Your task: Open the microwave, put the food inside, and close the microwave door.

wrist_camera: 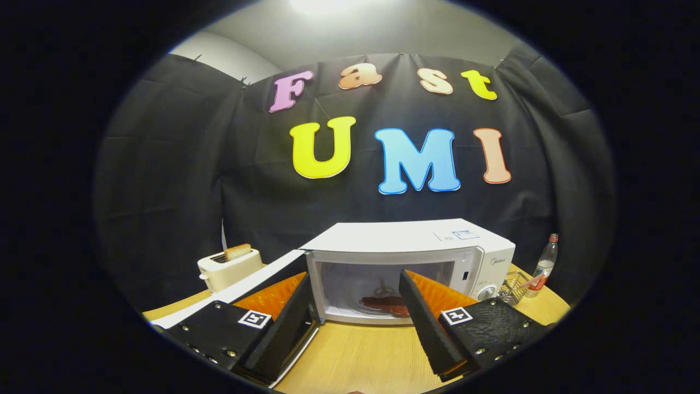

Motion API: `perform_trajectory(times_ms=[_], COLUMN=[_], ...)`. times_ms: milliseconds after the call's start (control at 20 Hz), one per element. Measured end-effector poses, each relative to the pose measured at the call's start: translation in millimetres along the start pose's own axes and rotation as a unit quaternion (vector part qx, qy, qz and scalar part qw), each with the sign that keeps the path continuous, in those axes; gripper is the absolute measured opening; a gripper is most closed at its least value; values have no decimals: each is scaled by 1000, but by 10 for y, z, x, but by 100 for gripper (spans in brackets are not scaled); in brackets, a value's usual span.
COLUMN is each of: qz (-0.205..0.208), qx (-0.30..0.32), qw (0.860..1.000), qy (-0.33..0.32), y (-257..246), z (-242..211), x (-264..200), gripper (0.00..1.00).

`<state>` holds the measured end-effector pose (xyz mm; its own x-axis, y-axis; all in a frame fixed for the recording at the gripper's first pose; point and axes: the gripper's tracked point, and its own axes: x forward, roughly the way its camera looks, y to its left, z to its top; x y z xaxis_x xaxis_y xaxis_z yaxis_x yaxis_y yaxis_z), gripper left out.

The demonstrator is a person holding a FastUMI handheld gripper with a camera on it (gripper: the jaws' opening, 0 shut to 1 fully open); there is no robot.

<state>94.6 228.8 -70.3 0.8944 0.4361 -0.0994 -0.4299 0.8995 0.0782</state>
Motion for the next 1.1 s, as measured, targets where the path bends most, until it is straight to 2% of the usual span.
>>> perform_trajectory(times_ms=[300, 550, 750, 1100], qz=[49, 111, 165, 262], qx=[7, 5, 13, 16], qw=[999, 994, 986, 965], qy=[-9, -22, -34, -7], y=[589, 1227, 1788, 2679], z=[184, 356, 475, 289], x=[-471, -783, -995, -1318], gripper=[97, 97, 97, 97])
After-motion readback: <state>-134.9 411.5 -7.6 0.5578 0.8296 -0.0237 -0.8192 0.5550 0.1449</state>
